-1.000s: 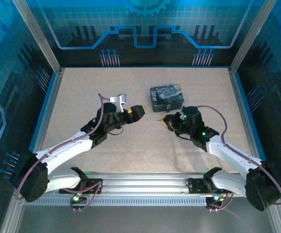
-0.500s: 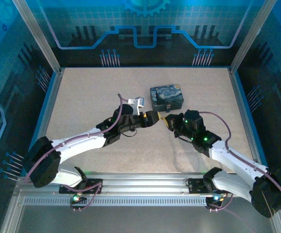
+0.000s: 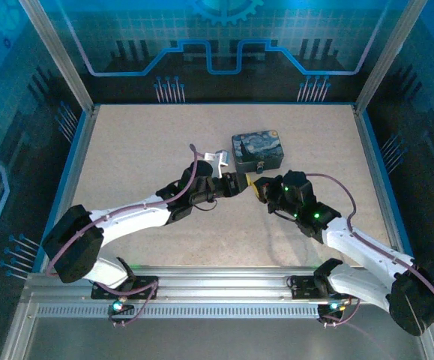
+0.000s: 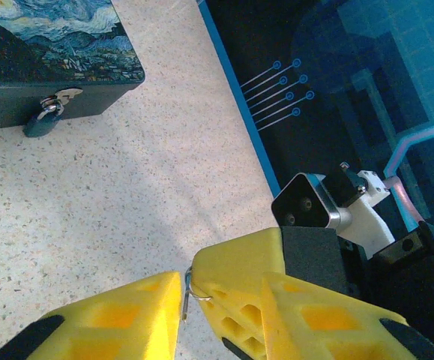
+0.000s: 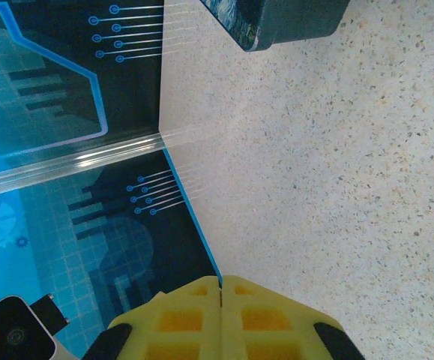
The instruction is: Unlock the padlock with the key
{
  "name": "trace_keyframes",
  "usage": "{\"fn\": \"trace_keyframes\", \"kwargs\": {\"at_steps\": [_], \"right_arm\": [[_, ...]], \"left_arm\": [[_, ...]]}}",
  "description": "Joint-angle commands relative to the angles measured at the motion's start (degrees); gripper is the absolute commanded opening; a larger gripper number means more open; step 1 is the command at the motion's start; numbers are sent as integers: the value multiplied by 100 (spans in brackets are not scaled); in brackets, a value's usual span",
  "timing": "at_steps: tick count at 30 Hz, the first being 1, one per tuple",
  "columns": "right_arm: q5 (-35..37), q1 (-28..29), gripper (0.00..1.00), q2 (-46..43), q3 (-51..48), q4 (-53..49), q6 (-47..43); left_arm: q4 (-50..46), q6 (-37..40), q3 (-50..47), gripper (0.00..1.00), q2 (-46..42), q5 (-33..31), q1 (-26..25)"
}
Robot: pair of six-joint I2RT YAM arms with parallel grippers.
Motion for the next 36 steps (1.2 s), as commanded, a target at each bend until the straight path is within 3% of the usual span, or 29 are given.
{"fn": "trace_keyframes", "kwargs": {"at_steps": [1, 5, 10, 15, 19, 23, 28, 32, 36], "right_arm": [[129, 83, 0, -96, 43, 88, 75], [129, 93, 0, -95, 53, 88, 71], [120, 93, 0, -94, 53, 96, 73], [68, 90, 0, -61, 19, 168, 55], [18, 78, 0, -121, 30, 194, -448], [-249, -16, 17, -218, 132, 30, -1496], [-1008, -349, 41, -348, 196, 81, -3119], [-2277, -793, 52, -381, 366, 211, -4703], [-3435, -827, 67, -437, 738, -71, -6415]], "left_arm": [[134, 60, 200, 34, 113, 35, -43], [151, 25, 198, 33, 179, 67, -59], [144, 34, 208, 20, 207, 68, -69], [93, 59, 209, 2, 180, 10, -74], [-178, 191, 202, 0, 2, -116, -39], [-704, 532, 221, 0, -405, 44, 257], [-1238, 1024, 282, 0, -852, 721, 750], [-2195, 1820, 651, 0, -1089, 1306, 1050], [-3375, 2781, 1172, 0, -1219, 1668, 1224]]}}
